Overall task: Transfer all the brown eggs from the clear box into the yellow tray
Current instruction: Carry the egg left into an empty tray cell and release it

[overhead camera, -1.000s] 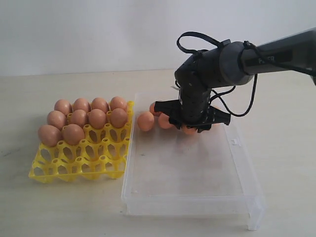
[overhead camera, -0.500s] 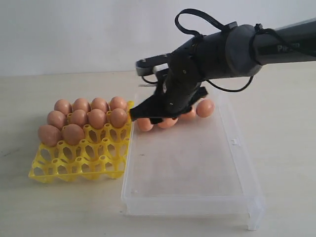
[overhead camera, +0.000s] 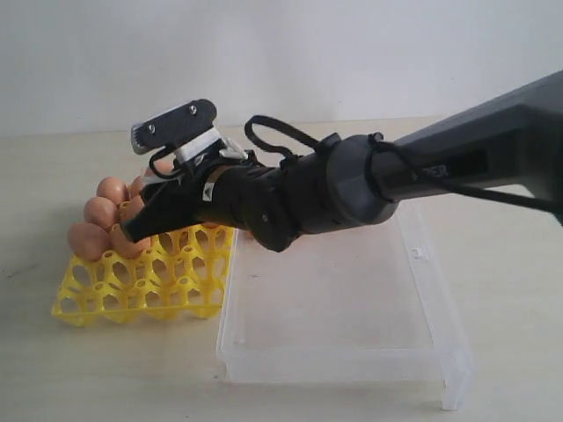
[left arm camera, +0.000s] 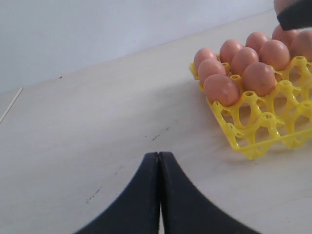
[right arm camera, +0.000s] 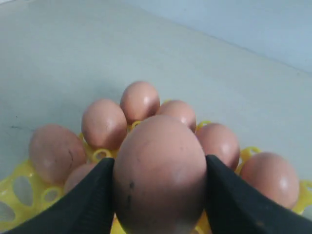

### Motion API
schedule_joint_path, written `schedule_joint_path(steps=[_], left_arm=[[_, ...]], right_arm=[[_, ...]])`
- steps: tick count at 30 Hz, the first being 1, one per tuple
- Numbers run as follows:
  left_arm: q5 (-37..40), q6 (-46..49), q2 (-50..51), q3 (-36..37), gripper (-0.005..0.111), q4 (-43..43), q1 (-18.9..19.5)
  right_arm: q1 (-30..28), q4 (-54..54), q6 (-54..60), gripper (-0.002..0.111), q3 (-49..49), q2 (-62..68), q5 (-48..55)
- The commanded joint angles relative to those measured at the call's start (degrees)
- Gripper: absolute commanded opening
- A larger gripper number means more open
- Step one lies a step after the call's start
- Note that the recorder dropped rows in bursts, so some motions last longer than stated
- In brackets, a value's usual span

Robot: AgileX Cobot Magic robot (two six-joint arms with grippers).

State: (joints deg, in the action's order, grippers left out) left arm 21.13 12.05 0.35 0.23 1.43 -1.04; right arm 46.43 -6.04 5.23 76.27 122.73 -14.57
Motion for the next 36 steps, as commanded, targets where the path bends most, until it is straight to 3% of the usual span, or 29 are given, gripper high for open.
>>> schedule_joint_path(steps=[1,14,23,31,36], left_arm=[[-0.45,-0.25,-0.35,-0.23,0.0,0.0,-0.11],[-0.45,-0.25,-0.35,-0.23,0.0,0.0,-0.11],[-0.45,-0.25,-0.35,-0.23,0.0,0.0,-0.11],[-0.45,-0.25,-0.35,-0.23,0.0,0.0,-0.11],[-0.45,-0.25,-0.35,-0.23,0.0,0.0,-0.11]], right_arm=[[0.24,2.13,-2.46,0.0,-0.45,2.6,-2.3],[0.24,3.56,-3.87,0.005,-0.45,4.84,-5.17],[0.24,3.62,-6.94,0.046,-0.45,5.34,-4.87],[0.24,3.62,-6.94,0.065,-0.45,4.45,-1.36],[0.24,3.62,-6.53,0.064,-0.45,1.49,4.38]])
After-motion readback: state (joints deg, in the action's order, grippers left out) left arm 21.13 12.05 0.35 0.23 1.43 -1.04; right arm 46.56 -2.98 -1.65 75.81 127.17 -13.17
